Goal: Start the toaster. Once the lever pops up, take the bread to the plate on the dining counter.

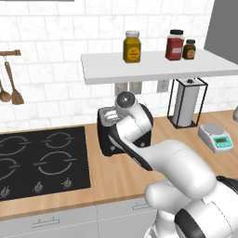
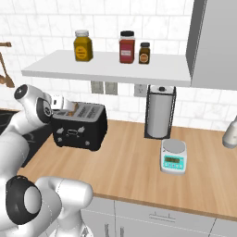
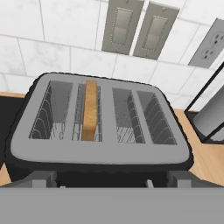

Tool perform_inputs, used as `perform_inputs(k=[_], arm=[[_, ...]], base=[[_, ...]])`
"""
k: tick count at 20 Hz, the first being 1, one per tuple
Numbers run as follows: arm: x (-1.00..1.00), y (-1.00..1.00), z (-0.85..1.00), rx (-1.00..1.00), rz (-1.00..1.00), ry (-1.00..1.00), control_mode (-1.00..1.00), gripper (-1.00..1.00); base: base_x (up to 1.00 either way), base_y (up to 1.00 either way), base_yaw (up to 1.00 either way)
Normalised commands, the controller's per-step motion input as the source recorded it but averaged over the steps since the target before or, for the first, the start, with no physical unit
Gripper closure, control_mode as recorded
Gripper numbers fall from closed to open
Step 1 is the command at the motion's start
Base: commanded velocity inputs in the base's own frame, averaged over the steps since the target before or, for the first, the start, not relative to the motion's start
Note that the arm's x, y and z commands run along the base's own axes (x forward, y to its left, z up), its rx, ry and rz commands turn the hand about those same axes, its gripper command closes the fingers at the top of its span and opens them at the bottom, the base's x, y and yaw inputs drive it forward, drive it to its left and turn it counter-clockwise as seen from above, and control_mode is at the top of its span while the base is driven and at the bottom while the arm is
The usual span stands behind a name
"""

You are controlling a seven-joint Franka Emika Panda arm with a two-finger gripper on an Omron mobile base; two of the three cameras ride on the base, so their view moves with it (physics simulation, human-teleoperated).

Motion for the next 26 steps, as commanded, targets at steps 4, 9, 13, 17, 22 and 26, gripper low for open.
perform_inputs(k=[4, 9, 13, 17, 22, 26], arm=[[0.23, 0.00, 0.00, 0.00, 0.00, 0.06, -1.00, -1.00], [0.40, 0.00, 0.00, 0.03, 0.00, 0.10, -1.00, -1.00], [0.45, 0.01, 0.00, 0.02, 0.00, 0.10, -1.00, -1.00], [0.27, 0.02, -0.09, 0.03, 0.00, 0.04, -1.00, -1.00], [0.00, 0.00, -0.28, 0.05, 0.00, 0.00, -1.00, -1.00], [-0.01, 0.00, -0.27, 0.07, 0.00, 0.00, -1.00, -1.00]], base=[[0.00, 0.00, 0.00], [0.00, 0.00, 0.00], [0.00, 0.00, 0.00], [0.00, 0.00, 0.00], [0.00, 0.00, 0.00], [0.00, 0.00, 0.00]])
